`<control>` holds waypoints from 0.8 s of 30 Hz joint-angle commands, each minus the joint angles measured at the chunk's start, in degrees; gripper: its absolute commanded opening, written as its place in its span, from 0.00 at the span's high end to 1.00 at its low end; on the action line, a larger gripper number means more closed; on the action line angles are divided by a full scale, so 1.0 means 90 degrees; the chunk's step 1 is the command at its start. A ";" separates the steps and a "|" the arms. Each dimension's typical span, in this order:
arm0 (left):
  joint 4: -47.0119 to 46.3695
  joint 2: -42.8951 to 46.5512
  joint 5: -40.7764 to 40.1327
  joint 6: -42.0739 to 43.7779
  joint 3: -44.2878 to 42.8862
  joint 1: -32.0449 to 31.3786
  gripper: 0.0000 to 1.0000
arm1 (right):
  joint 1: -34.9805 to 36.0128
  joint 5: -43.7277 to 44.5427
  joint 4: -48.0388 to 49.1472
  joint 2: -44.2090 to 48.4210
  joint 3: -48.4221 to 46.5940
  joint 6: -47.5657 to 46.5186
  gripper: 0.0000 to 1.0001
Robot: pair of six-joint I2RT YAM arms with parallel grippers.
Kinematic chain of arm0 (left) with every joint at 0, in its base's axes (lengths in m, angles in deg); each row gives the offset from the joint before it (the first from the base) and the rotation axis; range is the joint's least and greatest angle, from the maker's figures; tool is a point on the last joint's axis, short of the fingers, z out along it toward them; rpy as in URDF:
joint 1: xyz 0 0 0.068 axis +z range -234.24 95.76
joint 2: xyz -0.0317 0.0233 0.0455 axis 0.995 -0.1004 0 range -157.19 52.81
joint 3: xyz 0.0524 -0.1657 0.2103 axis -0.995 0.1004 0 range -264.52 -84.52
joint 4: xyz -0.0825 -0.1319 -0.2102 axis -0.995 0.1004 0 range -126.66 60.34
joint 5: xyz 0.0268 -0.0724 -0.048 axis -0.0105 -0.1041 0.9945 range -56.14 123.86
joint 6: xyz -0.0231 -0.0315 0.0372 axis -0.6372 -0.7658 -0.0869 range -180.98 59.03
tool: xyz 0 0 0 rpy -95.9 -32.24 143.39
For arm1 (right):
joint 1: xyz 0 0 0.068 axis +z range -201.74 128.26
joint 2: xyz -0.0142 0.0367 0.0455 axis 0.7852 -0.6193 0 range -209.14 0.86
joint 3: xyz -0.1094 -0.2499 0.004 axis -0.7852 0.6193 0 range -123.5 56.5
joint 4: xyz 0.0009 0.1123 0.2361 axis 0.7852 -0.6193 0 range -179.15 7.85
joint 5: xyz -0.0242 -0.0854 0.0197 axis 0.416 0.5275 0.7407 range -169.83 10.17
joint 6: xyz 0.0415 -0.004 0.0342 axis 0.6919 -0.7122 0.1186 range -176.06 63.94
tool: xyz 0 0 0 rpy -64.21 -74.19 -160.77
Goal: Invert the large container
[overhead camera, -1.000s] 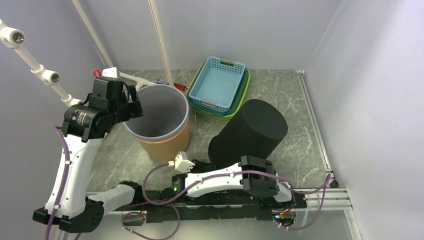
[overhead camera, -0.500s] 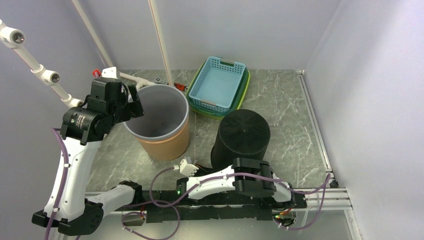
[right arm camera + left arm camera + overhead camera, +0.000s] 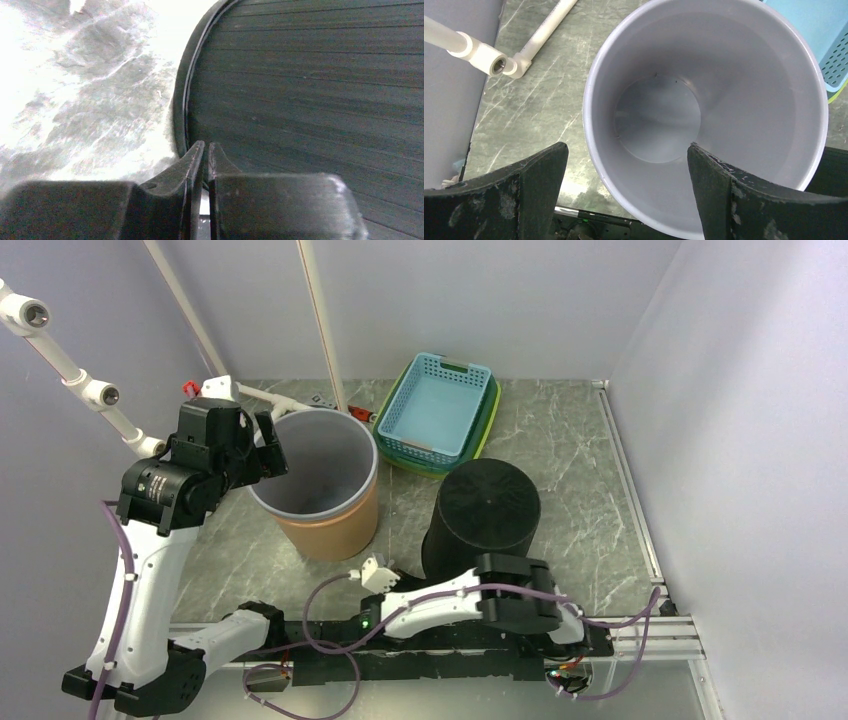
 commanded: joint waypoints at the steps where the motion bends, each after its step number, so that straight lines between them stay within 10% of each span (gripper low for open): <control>1: -0.0191 0.0064 0.0108 0.0118 -0.0101 0.0028 0.05 | 0.0026 -0.0479 0.1195 0.1258 0.0177 -0.0616 0.86; 9: -0.0202 0.0078 0.0097 0.0126 -0.0149 0.0029 0.05 | -0.0054 -0.1937 0.2825 0.2746 0.0645 -0.1259 0.63; 16: -0.0255 0.0141 0.0158 0.0120 -0.0018 0.0028 0.05 | -0.0549 -0.3277 0.3529 0.3728 0.1248 -0.1049 0.22; 24: -0.0527 0.0078 0.0187 0.0241 -0.0041 0.0028 0.05 | -0.1263 -0.3453 0.2721 0.3774 0.1400 -0.0834 0.13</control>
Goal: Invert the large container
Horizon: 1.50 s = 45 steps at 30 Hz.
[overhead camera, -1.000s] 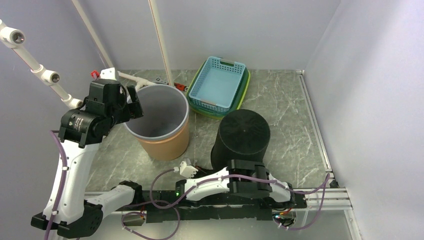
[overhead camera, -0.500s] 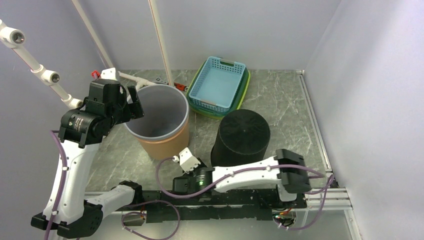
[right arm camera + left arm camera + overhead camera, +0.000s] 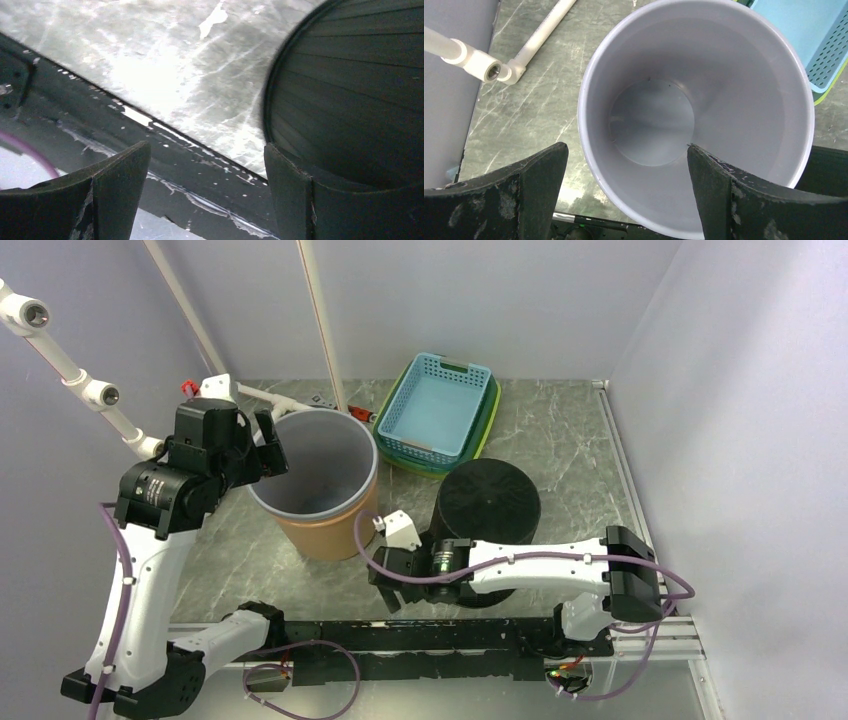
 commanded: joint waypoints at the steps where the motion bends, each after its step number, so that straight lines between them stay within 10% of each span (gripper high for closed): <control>1: -0.0394 -0.0032 0.0049 0.0227 -0.0114 0.0028 0.05 | -0.0296 -0.0087 -0.0483 0.0125 0.0100 0.0090 0.13; 17: -0.0394 -0.0071 0.0390 0.0217 0.0063 0.0028 0.05 | -0.3309 -0.0885 -0.0409 0.1540 0.0888 -0.1031 0.05; 34: -0.0415 -0.0049 0.0439 0.0309 0.0055 0.0029 0.05 | -0.2736 -0.0974 -0.1655 0.3422 0.1414 0.0344 0.06; 45: -0.0462 -0.0087 0.0520 0.0369 0.0107 0.0028 0.05 | -0.2745 0.1404 -0.3286 0.3535 0.1217 0.2625 0.08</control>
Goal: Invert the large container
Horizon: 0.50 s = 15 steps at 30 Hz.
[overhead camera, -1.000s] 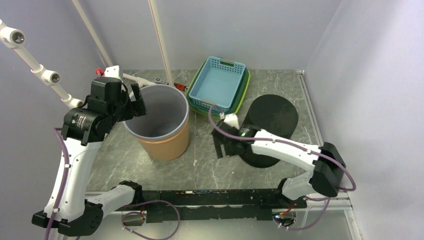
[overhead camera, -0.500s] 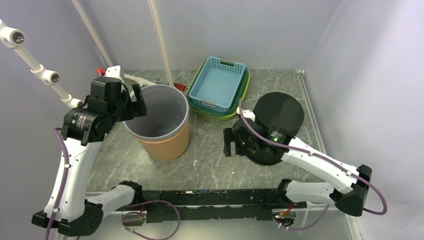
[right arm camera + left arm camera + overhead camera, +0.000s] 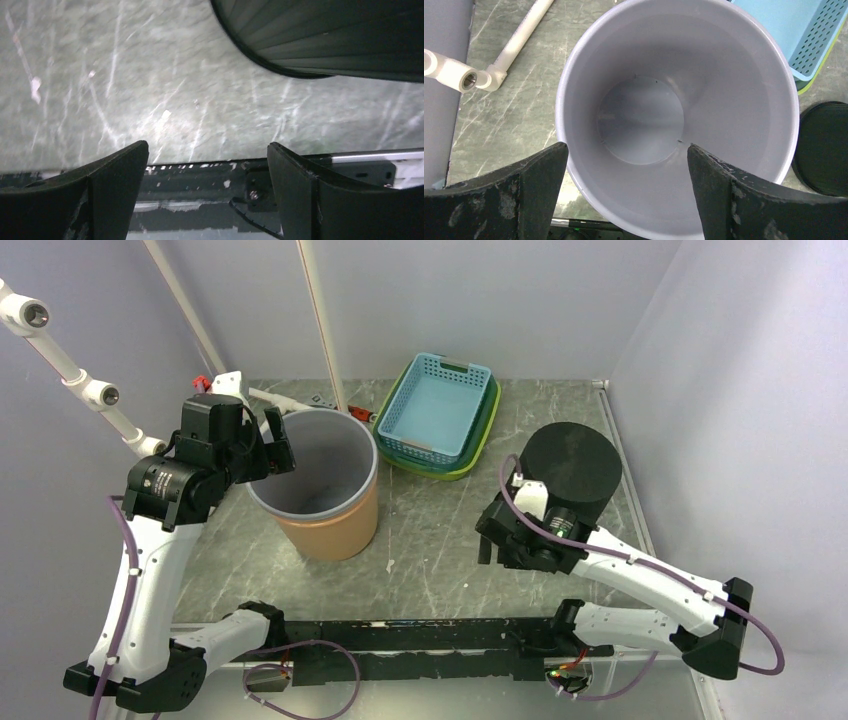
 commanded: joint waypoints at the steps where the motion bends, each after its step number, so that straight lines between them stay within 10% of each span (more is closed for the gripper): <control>1: -0.0159 0.0036 0.0037 0.0214 0.0006 0.0028 0.05 | -0.0013 0.1544 -0.0860 0.0223 -0.0317 0.1403 0.08; 15: -0.0154 0.0066 0.0036 0.0252 0.0064 0.0029 0.05 | -0.1450 0.2009 -0.0290 0.0138 -0.0509 0.0143 0.00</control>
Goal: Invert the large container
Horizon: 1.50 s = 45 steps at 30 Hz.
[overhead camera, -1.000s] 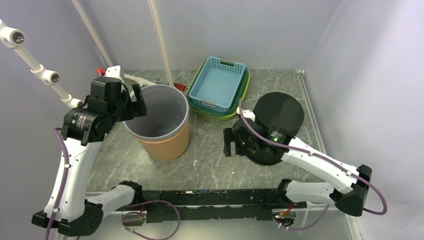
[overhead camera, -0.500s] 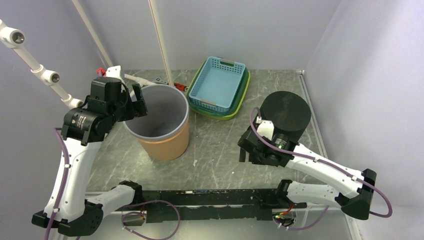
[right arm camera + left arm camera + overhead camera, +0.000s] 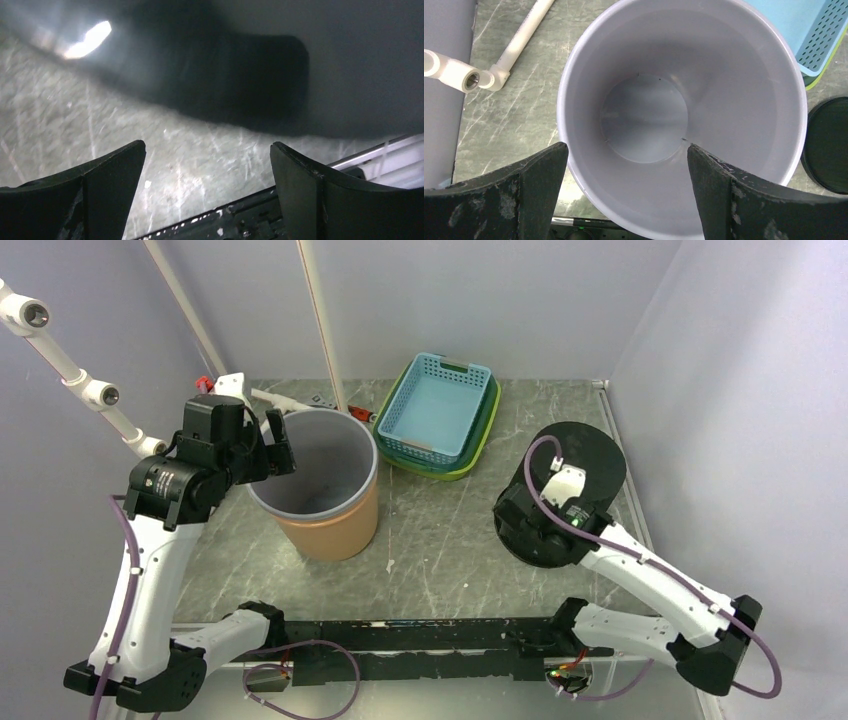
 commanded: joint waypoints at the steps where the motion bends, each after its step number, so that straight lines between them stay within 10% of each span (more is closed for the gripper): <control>1: -0.0154 0.0043 0.0068 0.0119 0.0017 0.0028 0.05 | -0.0987 0.0112 0.0707 -0.0063 -0.0300 -0.1242 0.00; 12: -0.0109 0.0221 0.0148 0.0159 0.0036 0.0028 0.05 | -0.4133 -0.2203 0.3422 -0.1322 -0.1150 -0.4470 0.04; 19: 0.0243 -0.0003 0.0138 0.0159 -0.0153 0.0028 0.05 | -0.5311 -0.2514 0.3304 -0.2981 -0.2732 -0.4761 0.04; 28: 0.0233 0.0030 0.0141 0.0246 -0.0090 0.0028 0.05 | -0.5381 -0.2151 0.3361 -0.3031 -0.2571 -0.3774 0.00; 45: 0.0826 -0.0378 -0.0213 0.0128 -0.0897 0.0028 0.05 | -0.5664 -0.1574 0.5112 -0.5460 -0.4186 -0.5573 0.00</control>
